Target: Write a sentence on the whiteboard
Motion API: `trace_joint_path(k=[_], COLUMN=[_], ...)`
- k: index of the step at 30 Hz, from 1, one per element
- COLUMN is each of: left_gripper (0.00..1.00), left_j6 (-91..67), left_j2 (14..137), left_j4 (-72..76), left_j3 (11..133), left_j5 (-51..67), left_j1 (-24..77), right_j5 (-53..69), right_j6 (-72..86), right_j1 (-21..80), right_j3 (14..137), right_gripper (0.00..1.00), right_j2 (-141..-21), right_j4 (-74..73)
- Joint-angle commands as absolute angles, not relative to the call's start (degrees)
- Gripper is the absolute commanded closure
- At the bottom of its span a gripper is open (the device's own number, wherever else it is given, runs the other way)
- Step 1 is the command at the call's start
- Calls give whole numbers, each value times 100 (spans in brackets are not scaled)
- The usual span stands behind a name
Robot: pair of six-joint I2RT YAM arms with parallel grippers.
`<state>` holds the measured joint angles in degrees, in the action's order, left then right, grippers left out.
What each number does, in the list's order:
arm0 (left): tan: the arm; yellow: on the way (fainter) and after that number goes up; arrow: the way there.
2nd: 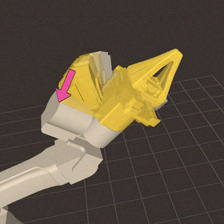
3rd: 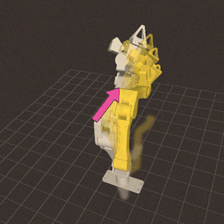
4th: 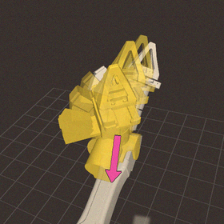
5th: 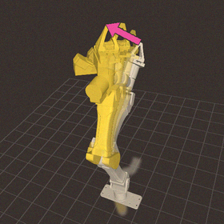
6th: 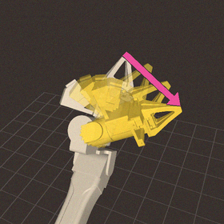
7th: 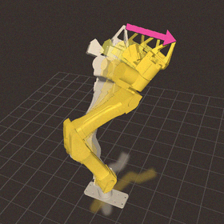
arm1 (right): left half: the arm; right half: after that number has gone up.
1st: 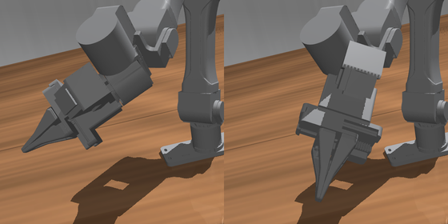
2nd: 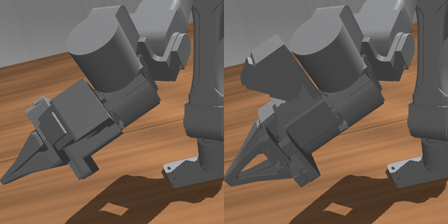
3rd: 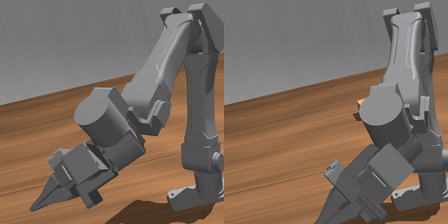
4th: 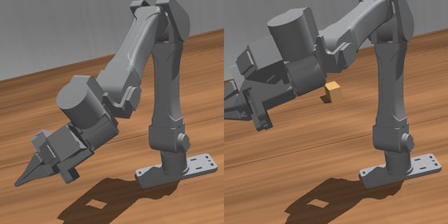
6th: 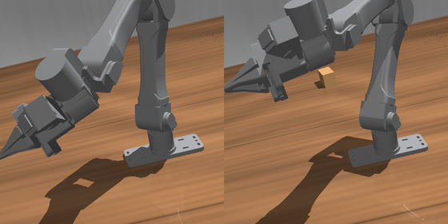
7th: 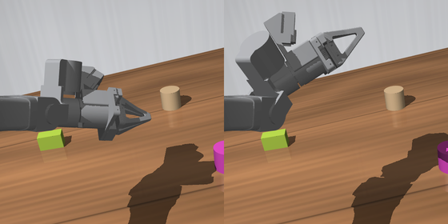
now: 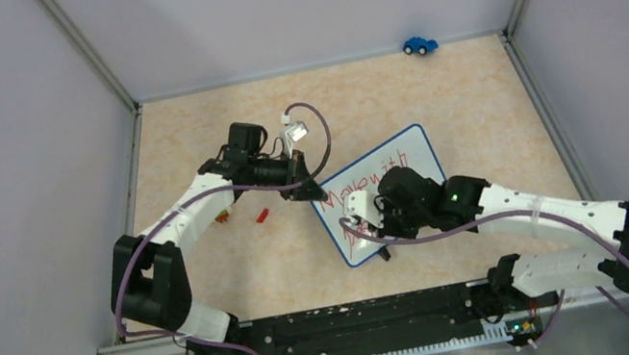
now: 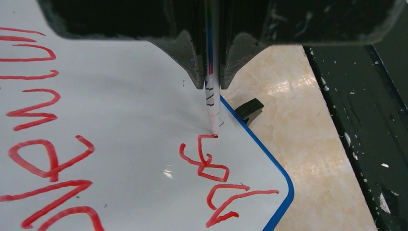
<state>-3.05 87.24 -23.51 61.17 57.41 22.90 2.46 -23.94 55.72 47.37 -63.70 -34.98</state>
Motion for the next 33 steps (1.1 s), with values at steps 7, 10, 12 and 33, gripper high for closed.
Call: trace_joint_path(k=[7,10,12,33], left_gripper=[100,100,100,100], left_j6=[-268,-279,-283,-310], left_j2=[8773,8793,8792,8774], left_j4=[-2207,-2206,-2206,-2193], left_j3=[6127,6139,6143,6144], left_j5=[5411,5428,5442,5449], left_j1=[2192,2197,2197,2197], right_j5=[384,483,519,23], right_j6=[-2441,-2344,-2302,-2135], right_j1=[5755,5732,5604,5073], right_j3=[5132,5116,5109,5015], right_gripper=[100,100,100,100], right_j2=[-6608,-6307,-6102,-6147], right_j4=[-3288,-3245,-3251,-3179])
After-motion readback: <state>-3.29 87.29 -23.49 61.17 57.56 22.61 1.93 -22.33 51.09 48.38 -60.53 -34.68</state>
